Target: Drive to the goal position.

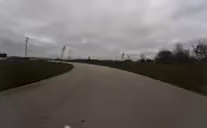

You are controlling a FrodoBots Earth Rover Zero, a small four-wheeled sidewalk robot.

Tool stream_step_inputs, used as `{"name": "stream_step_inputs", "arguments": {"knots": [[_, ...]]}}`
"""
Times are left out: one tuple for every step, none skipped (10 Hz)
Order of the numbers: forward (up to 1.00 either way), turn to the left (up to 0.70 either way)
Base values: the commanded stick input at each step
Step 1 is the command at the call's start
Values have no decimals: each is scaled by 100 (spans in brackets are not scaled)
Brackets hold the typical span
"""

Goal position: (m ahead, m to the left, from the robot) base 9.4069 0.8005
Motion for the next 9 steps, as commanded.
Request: {"name": "stream_step_inputs", "arguments": {"knots": [[100, 0], [100, 0], [100, 0], [100, 0], [100, 0], [100, 0], [100, 0], [100, 0], [100, 0]]}}
